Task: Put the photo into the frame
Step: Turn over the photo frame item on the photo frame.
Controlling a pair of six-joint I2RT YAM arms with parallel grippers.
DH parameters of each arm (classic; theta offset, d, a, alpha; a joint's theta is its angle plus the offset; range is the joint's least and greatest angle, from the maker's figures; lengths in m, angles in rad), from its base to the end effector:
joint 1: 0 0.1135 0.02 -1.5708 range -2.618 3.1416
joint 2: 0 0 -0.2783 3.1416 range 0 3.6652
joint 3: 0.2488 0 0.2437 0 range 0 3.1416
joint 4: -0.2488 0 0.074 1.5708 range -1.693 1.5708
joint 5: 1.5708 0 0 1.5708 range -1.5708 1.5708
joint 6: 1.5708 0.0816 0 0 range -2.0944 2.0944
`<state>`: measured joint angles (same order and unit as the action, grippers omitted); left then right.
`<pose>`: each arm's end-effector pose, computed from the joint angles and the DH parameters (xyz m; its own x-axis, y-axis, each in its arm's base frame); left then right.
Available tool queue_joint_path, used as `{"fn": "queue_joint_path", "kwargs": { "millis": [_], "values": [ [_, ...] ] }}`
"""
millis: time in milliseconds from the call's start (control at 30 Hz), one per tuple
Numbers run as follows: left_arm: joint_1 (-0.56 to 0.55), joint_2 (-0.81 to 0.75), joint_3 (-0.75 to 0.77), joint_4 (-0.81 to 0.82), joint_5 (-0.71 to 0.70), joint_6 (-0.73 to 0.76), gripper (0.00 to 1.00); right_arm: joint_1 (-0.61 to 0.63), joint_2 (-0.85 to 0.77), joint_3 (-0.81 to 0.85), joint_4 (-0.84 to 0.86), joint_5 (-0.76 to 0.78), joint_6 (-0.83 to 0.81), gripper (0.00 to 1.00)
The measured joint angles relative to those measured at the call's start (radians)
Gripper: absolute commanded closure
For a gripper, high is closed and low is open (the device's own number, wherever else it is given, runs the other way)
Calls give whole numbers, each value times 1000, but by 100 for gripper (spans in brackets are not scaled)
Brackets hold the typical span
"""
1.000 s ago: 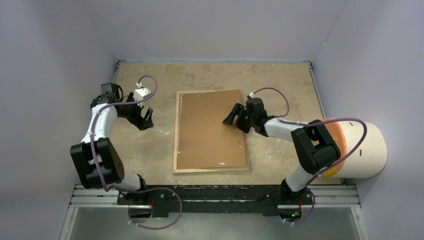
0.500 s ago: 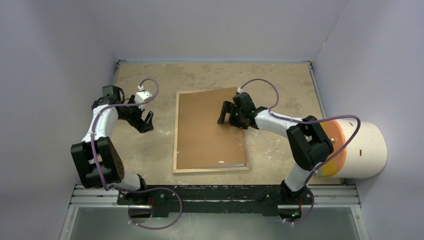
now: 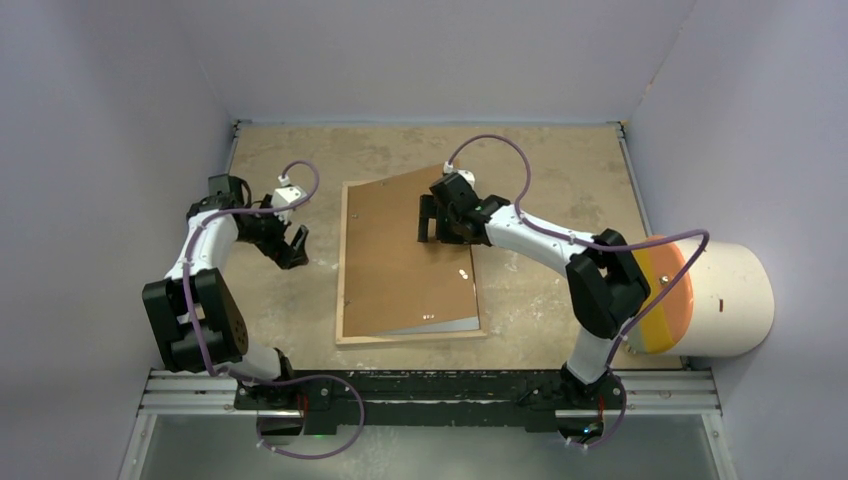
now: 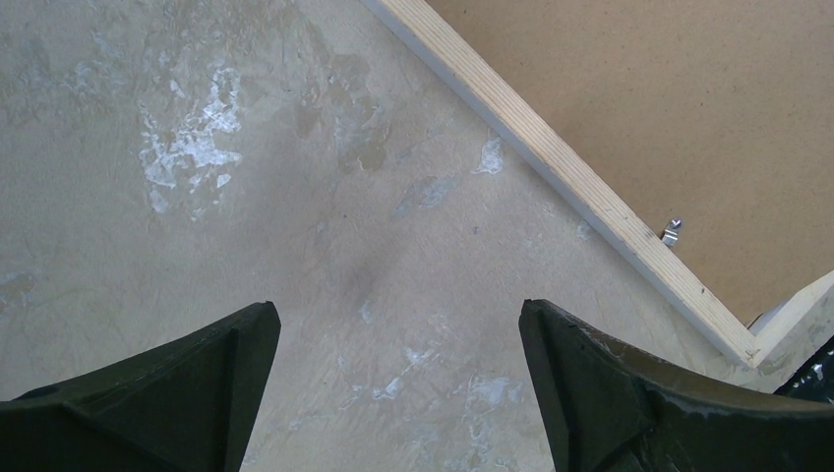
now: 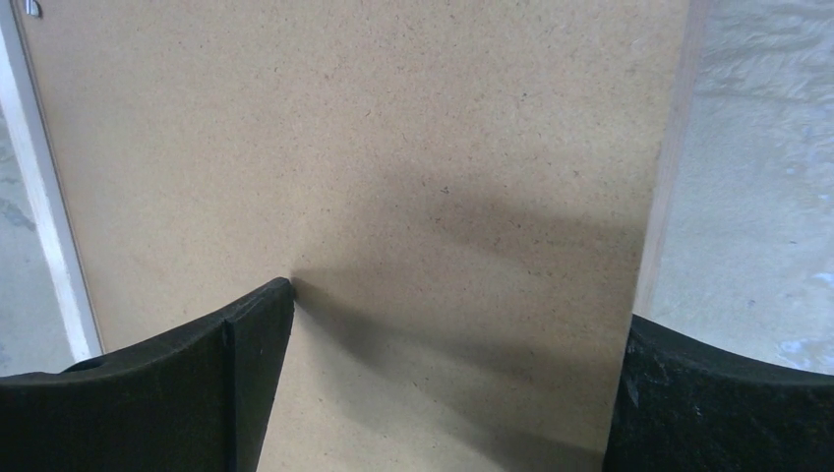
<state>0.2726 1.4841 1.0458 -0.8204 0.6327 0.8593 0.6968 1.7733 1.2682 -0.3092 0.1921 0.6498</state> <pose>0.2809 0.0284 0.2118 -0.6305 0.4579 -0.6267 0.6666 0.7331 -0.1349 0.3302 0.2560 0.2123 -0.7644 0.1347 -0.6305 -0.0841 0.9487 0.3047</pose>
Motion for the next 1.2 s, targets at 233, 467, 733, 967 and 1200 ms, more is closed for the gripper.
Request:
{"fn": "queue_joint_path", "kwargs": {
  "millis": [233,467,733,967,1200],
  "values": [
    [0,0,-19,5,-2,14,0,34,23,86,-114,94,-8,1],
    [0,0,-30,5,-2,21,0,50,33,130,-165,130,-7,1],
    [0,-1,-31,5,-10,24,0,47,22,114,-158,105,-11,1],
    [0,-2,-32,4,-14,24,0,26,-19,85,-182,99,-46,1],
    [0,-2,-39,4,-17,24,0,-87,-111,-61,-138,-98,-76,1]
  ]
}}
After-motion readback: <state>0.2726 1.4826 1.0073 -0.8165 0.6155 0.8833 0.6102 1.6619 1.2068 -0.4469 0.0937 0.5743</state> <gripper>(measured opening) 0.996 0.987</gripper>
